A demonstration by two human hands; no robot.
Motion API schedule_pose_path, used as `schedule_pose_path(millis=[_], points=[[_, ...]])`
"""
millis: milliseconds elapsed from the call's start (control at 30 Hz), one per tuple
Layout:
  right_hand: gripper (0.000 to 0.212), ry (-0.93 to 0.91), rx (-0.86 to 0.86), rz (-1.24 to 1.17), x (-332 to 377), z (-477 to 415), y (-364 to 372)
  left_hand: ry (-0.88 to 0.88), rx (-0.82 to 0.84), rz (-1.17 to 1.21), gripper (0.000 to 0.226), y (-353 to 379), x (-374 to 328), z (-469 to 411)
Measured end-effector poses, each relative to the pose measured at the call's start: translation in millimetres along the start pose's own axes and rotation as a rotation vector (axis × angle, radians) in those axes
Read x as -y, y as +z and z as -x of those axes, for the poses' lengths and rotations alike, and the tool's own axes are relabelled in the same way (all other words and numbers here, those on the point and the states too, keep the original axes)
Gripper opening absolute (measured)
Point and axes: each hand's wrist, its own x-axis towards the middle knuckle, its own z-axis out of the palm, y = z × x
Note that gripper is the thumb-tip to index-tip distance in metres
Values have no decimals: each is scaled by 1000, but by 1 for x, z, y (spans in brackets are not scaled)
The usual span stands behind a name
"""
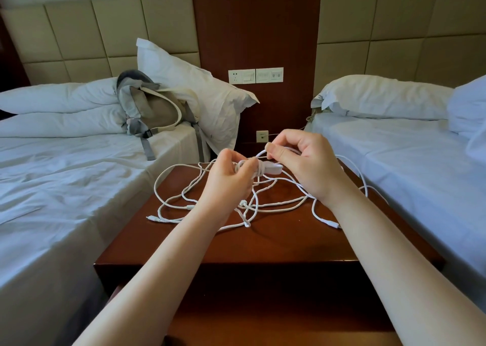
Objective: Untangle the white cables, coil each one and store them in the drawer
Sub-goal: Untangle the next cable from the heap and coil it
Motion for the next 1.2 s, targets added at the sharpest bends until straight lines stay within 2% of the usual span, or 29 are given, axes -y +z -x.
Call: schedule_pose_path(millis=[133, 233, 333, 433, 533, 633, 733, 800, 933, 1033, 1200], points=[[21, 29, 93, -32, 4, 3, 1, -32, -55, 194, 13, -1, -4, 0], [19, 66, 216, -48, 9, 6, 6, -42, -164, 274, 13, -3, -4, -3], [17, 78, 328, 37, 8, 7, 16, -23, -241, 293, 15, -8, -4, -6], [20, 84, 338, 111, -2, 10, 25, -1, -257, 342, 22, -12, -3, -8], [19, 134, 302, 134, -15, 12, 29, 29, -202, 379, 24, -12, -3, -8], [18, 204, 290, 38, -22, 12, 22, 62, -88, 473, 26, -10, -6, -5], [30, 275, 274, -34, -30, 14, 11, 112, 44, 520, 30, -9, -12, -2], [33, 327, 199, -39, -41, 15, 6, 134, 118, 531, 30, -10, -16, -1], [34, 392, 25, -66, -53, 15, -2, 102, 256, 394, 25, -12, -15, 3], [30, 328, -73, -69, -49, 12, -5, 53, 325, 184, 25, -8, -3, 2], [24, 194, -144, -36, -35, 6, -7, -6, 231, -125, 23, -10, 9, -7]])
